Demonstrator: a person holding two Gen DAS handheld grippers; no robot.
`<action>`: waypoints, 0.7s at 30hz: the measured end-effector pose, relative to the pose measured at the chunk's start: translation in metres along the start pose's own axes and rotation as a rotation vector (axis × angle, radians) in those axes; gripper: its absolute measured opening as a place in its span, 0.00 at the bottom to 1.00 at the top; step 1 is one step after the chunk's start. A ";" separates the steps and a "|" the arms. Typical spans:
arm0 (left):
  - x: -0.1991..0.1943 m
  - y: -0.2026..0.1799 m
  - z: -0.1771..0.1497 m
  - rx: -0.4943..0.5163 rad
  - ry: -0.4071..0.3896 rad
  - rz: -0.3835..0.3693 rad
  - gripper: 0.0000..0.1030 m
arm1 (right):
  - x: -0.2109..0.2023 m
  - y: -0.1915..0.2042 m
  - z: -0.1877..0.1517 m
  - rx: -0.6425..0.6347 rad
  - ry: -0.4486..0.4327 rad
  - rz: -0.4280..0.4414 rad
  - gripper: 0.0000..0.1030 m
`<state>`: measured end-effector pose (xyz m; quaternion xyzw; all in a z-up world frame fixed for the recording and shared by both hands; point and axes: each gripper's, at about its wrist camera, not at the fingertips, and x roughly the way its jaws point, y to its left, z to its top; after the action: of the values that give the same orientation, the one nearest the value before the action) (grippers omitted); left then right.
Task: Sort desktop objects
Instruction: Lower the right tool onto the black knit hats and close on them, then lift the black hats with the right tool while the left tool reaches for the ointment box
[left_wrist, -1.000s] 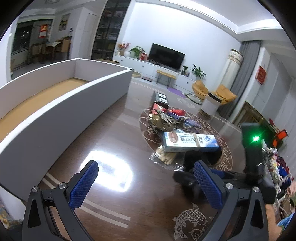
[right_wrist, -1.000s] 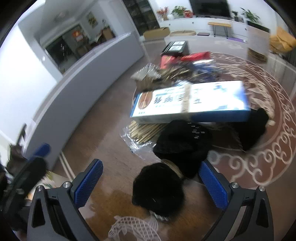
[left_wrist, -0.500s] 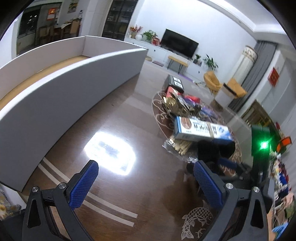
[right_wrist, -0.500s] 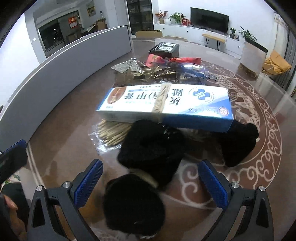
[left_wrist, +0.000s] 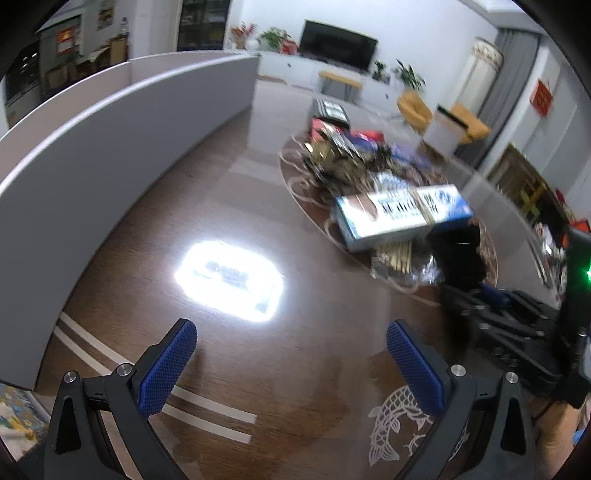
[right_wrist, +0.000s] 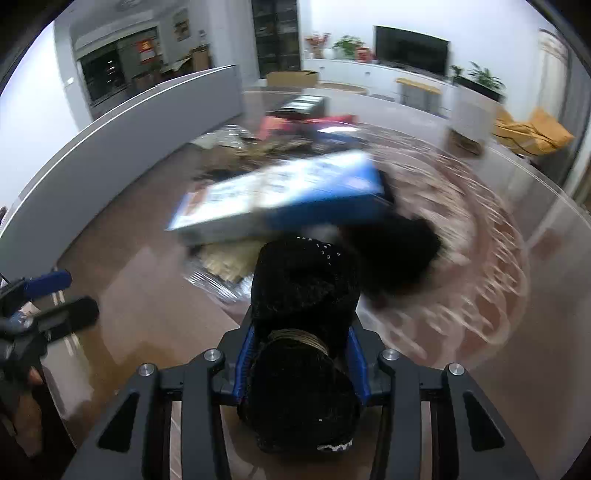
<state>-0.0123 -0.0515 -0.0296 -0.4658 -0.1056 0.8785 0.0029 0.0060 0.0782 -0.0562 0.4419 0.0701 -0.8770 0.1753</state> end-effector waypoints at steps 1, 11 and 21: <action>0.002 -0.003 0.000 0.018 0.008 0.005 1.00 | -0.006 -0.009 -0.008 0.009 -0.003 -0.027 0.42; 0.015 -0.024 -0.004 0.127 0.069 0.023 1.00 | -0.031 -0.058 -0.043 0.076 -0.036 -0.114 0.47; -0.001 -0.052 0.059 0.015 0.014 -0.028 1.00 | -0.023 -0.047 -0.038 0.068 -0.016 -0.066 0.82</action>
<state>-0.0653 -0.0114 0.0128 -0.4705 -0.1056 0.8758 0.0197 0.0300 0.1377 -0.0618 0.4381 0.0532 -0.8876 0.1318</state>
